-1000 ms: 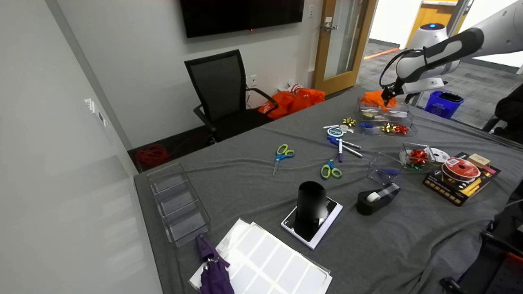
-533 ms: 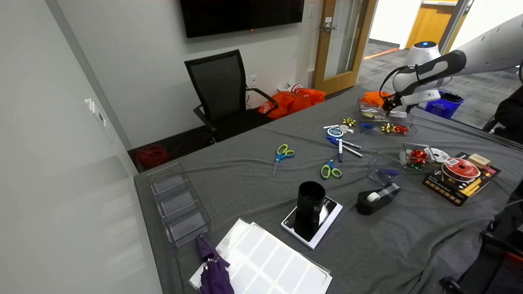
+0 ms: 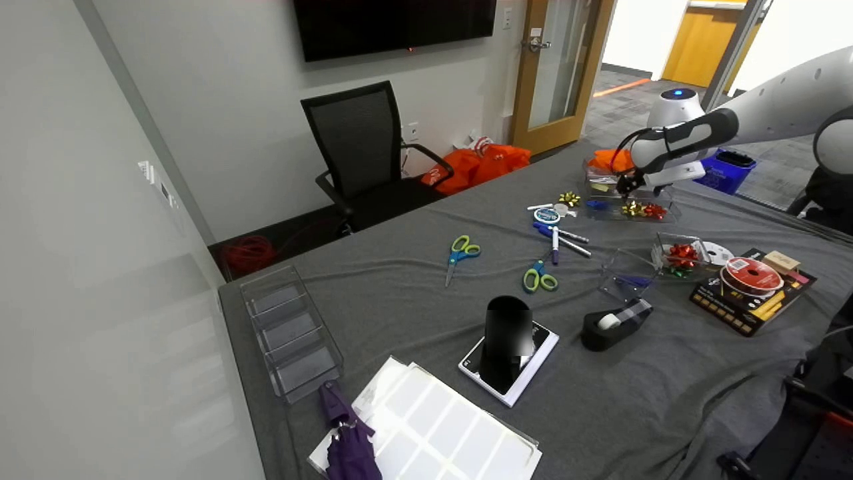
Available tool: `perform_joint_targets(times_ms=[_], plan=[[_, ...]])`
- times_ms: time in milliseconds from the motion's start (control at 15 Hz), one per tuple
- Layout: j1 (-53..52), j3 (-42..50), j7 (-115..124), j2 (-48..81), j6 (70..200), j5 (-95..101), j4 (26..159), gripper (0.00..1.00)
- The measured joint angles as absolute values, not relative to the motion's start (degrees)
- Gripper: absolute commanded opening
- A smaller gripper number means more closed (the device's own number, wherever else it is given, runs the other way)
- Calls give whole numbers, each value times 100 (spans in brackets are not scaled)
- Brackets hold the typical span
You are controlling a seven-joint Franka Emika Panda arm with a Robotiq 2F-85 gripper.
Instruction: Put the gold ribbon in the container at the front.
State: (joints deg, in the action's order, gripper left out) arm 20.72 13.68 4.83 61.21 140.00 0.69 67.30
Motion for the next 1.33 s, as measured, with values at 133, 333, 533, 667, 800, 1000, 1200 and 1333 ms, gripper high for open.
perform_joint_targets(times_ms=[133,333,533,667,800,1000,1200,1333], plan=[[2127,1362,424,6268,14021,69,6572,100],[2223,1323,273,6402,14028,69,6426,100],[2261,1311,165,6424,14028,69,6402,100],[2269,1305,112,6424,14027,68,6402,100],[2271,1296,81,6424,14025,68,6402,100],[2268,1289,75,6423,14081,68,6401,100],[2268,1289,75,6424,14110,68,6401,100],[2266,1289,81,6424,14110,68,6401,100]])
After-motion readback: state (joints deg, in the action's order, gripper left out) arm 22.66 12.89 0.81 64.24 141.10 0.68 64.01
